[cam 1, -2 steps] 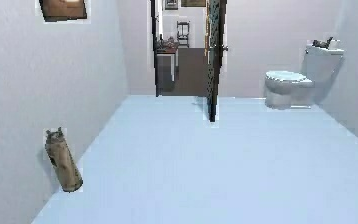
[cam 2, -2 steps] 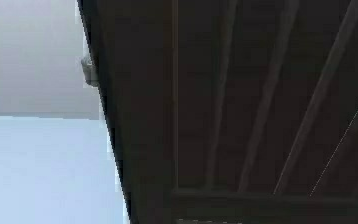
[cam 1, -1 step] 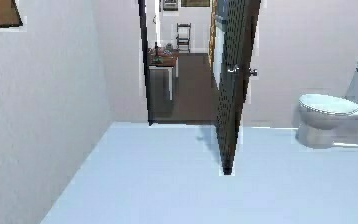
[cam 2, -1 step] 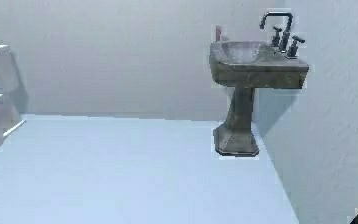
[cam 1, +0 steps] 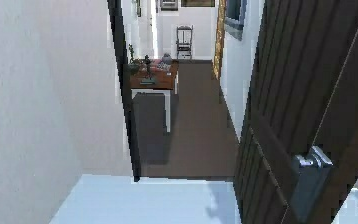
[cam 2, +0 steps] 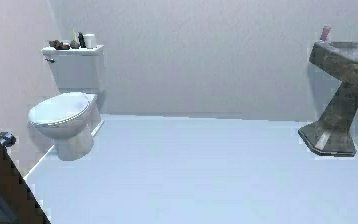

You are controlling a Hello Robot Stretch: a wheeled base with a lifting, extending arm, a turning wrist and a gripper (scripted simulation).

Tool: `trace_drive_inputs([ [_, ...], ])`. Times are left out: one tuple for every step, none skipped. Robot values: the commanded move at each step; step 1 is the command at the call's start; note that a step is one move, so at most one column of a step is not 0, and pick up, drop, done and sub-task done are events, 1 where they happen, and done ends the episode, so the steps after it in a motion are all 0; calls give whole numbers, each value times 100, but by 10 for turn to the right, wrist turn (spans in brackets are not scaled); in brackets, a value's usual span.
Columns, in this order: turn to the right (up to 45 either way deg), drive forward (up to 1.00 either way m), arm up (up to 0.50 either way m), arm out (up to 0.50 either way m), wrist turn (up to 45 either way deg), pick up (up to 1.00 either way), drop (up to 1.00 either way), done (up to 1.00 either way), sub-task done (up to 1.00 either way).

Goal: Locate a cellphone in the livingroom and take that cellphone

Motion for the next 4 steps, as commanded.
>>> trace_drive_inputs([
  [60,0,0,0,0,0,0,0,0],
  [0,35,0,0,0,0,0,0,0],
  [0,100,0,0,0,0,0,0,0],
  [-60,0,0,0,0,0,0,0,0],
])
